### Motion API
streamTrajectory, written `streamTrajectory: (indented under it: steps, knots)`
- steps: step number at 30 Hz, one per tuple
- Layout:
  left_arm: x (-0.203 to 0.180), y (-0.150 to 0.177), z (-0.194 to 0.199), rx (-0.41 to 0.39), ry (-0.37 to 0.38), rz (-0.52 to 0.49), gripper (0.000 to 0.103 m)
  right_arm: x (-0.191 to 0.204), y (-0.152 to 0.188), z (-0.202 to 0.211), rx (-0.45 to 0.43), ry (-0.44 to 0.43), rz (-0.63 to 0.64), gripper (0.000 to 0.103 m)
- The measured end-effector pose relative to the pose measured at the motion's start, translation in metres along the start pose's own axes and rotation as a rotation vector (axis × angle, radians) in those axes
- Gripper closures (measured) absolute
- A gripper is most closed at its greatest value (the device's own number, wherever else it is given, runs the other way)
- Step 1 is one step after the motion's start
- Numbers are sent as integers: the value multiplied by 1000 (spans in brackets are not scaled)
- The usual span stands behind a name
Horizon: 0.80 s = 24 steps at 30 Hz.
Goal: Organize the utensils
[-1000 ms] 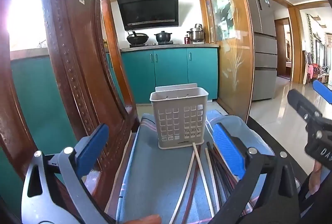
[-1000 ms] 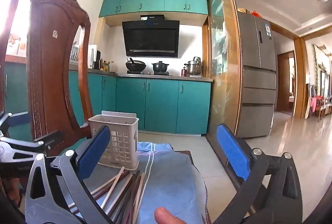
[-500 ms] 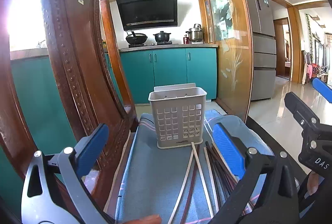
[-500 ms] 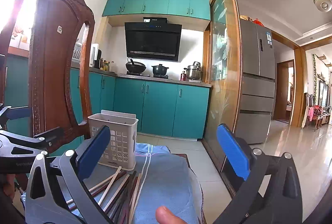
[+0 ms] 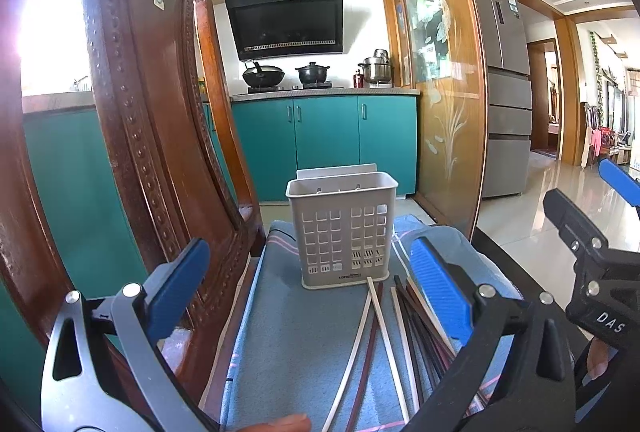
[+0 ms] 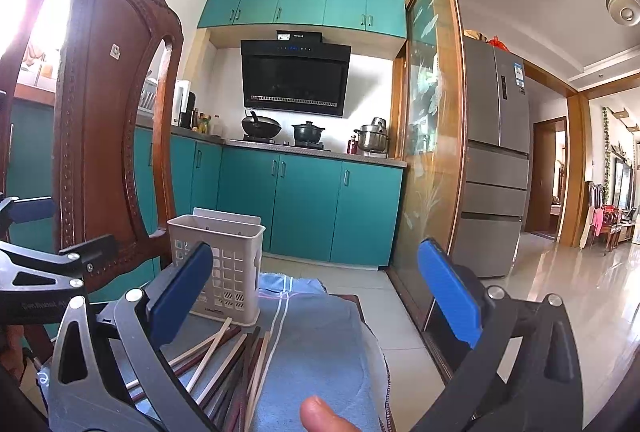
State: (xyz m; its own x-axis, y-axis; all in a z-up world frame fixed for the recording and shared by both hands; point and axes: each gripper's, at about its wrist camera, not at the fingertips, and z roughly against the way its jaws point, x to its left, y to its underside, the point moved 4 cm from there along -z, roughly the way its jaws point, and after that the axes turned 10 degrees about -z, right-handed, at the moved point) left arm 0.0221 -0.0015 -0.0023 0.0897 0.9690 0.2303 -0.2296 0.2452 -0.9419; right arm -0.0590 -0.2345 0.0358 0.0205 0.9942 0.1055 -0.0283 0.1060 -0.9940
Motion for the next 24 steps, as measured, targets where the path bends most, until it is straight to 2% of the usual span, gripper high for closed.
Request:
streamTrajectory:
  steps: [24]
  knots:
    - [3, -1, 5, -12, 3, 12, 3, -2, 0, -5, 14, 41, 23, 2]
